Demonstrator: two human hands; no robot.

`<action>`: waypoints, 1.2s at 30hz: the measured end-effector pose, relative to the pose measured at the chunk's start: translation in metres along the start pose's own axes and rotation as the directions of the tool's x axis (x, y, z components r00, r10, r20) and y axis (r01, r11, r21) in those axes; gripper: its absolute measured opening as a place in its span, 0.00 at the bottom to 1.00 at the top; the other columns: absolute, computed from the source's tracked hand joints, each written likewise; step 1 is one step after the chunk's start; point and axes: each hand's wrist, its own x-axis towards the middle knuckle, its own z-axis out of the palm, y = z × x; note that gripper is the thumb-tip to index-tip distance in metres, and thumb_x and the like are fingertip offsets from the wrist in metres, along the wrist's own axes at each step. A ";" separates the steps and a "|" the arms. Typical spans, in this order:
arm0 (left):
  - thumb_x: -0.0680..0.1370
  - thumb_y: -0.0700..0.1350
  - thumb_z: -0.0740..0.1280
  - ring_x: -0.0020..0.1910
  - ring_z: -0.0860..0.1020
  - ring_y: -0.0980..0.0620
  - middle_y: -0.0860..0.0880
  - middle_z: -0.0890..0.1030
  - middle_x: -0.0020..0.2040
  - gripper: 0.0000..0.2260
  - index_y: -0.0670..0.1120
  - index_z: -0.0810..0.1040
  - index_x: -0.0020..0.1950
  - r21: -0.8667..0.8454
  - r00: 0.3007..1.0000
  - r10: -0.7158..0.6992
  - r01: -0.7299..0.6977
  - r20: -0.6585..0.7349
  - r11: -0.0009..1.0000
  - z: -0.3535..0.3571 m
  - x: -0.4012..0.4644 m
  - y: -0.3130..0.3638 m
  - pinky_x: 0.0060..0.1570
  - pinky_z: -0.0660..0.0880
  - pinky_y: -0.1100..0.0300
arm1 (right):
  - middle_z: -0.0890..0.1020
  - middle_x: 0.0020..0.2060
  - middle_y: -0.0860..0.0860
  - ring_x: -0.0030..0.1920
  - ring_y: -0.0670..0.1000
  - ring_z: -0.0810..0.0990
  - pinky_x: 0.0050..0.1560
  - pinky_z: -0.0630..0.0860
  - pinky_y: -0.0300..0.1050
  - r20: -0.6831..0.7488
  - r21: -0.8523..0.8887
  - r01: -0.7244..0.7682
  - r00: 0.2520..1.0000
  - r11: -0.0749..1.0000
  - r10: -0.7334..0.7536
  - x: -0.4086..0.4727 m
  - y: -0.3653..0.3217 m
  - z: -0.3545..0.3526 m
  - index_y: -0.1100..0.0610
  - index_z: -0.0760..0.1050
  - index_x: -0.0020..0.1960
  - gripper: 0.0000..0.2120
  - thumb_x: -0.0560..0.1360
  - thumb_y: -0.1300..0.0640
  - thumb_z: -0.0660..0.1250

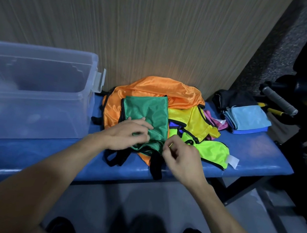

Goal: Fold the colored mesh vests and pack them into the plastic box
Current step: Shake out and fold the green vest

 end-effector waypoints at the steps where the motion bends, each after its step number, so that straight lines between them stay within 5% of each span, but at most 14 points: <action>1: 0.81 0.58 0.58 0.77 0.63 0.56 0.58 0.74 0.72 0.17 0.49 0.74 0.40 -0.067 0.998 -0.040 0.036 -0.044 0.997 -0.003 0.001 0.002 0.74 0.59 0.52 | 0.74 0.28 0.43 0.27 0.47 0.71 0.31 0.68 0.47 -0.040 0.028 -0.050 0.998 0.998 0.051 0.004 0.004 0.000 0.51 0.75 0.46 0.04 0.77 0.51 0.64; 4: 0.84 0.56 0.62 0.60 0.80 0.54 0.60 0.80 0.64 0.10 0.54 0.77 0.46 -0.127 0.984 -0.094 0.075 -0.152 0.989 -0.008 0.002 0.007 0.58 0.76 0.51 | 0.79 0.41 0.44 0.35 0.44 0.75 0.39 0.73 0.45 0.028 0.029 -0.124 0.992 0.992 0.123 0.015 0.013 0.001 0.53 0.78 0.52 0.05 0.76 0.59 0.71; 8: 0.74 0.62 0.74 0.63 0.75 0.61 0.62 0.78 0.61 0.14 0.60 0.75 0.53 -0.015 0.999 0.004 -0.005 -0.044 1.000 -0.013 -0.002 0.004 0.62 0.74 0.56 | 0.81 0.46 0.44 0.41 0.45 0.80 0.42 0.77 0.39 0.173 0.033 -0.168 0.972 0.985 0.160 0.019 0.012 -0.002 0.52 0.80 0.55 0.11 0.74 0.56 0.75; 13: 0.75 0.50 0.76 0.77 0.61 0.62 0.60 0.73 0.71 0.13 0.60 0.76 0.54 0.029 0.998 0.048 -0.049 0.039 0.998 -0.020 0.000 -0.006 0.73 0.58 0.60 | 0.84 0.44 0.43 0.42 0.44 0.83 0.44 0.76 0.38 0.130 0.056 -0.175 0.977 0.983 0.167 0.020 0.016 0.003 0.52 0.82 0.50 0.05 0.75 0.56 0.75; 16: 0.77 0.52 0.75 0.78 0.58 0.65 0.61 0.72 0.73 0.07 0.59 0.80 0.52 -0.012 0.997 0.056 -0.055 0.052 0.998 -0.024 0.001 -0.015 0.76 0.55 0.58 | 0.85 0.41 0.44 0.41 0.45 0.83 0.44 0.75 0.37 0.130 0.245 -0.246 0.967 0.938 0.219 0.024 0.019 0.004 0.55 0.81 0.45 0.02 0.77 0.59 0.73; 19: 0.76 0.56 0.73 0.74 0.65 0.67 0.62 0.77 0.68 0.05 0.57 0.83 0.49 -0.074 1.000 0.022 -0.022 -0.005 0.997 -0.031 -0.001 -0.020 0.76 0.60 0.55 | 0.85 0.43 0.53 0.43 0.51 0.83 0.49 0.77 0.42 0.222 0.407 -0.332 0.940 0.851 0.260 0.029 0.017 -0.002 0.60 0.80 0.46 0.05 0.79 0.59 0.72; 25: 0.78 0.70 0.60 0.56 0.81 0.52 0.51 0.84 0.54 0.23 0.51 0.81 0.51 -0.133 0.984 -0.064 0.042 -0.168 0.990 -0.031 -0.003 -0.020 0.60 0.77 0.44 | 0.75 0.33 0.40 0.36 0.38 0.73 0.42 0.68 0.28 0.421 0.539 -0.490 0.861 0.685 0.285 0.032 0.016 -0.008 0.64 0.76 0.46 0.10 0.82 0.58 0.67; 29: 0.75 0.77 0.48 0.53 0.77 0.37 0.36 0.78 0.52 0.44 0.37 0.76 0.55 -0.101 0.974 -0.144 0.127 -0.177 0.987 -0.026 -0.002 -0.014 0.56 0.73 0.40 | 0.74 0.39 0.51 0.44 0.46 0.73 0.52 0.68 0.42 0.473 0.533 -0.535 0.831 0.656 0.293 0.032 0.012 -0.007 0.68 0.72 0.46 0.17 0.85 0.53 0.62; 31: 0.76 0.76 0.48 0.52 0.77 0.39 0.35 0.78 0.55 0.42 0.38 0.78 0.55 -0.094 0.971 -0.161 0.146 -0.179 0.985 -0.026 0.000 -0.011 0.57 0.73 0.42 | 0.75 0.39 0.51 0.43 0.48 0.73 0.51 0.68 0.48 0.400 0.459 -0.486 0.861 0.744 0.316 0.031 0.007 -0.002 0.65 0.72 0.43 0.20 0.85 0.50 0.61; 34: 0.76 0.77 0.48 0.47 0.75 0.50 0.38 0.79 0.50 0.43 0.38 0.79 0.53 -0.108 0.960 -0.189 0.170 -0.207 0.980 -0.025 0.003 -0.011 0.53 0.74 0.43 | 0.73 0.40 0.46 0.42 0.49 0.73 0.44 0.70 0.50 0.047 0.124 -0.227 0.974 0.966 0.223 0.028 -0.001 0.009 0.52 0.70 0.41 0.18 0.77 0.38 0.64; 36: 0.75 0.78 0.48 0.45 0.76 0.47 0.40 0.78 0.46 0.44 0.38 0.79 0.54 -0.113 0.955 -0.193 0.172 -0.224 0.979 -0.024 0.003 -0.009 0.52 0.75 0.44 | 0.73 0.42 0.45 0.43 0.50 0.74 0.43 0.71 0.50 -0.038 -0.093 -0.119 0.992 0.989 0.116 0.030 -0.012 0.013 0.49 0.69 0.45 0.21 0.72 0.32 0.64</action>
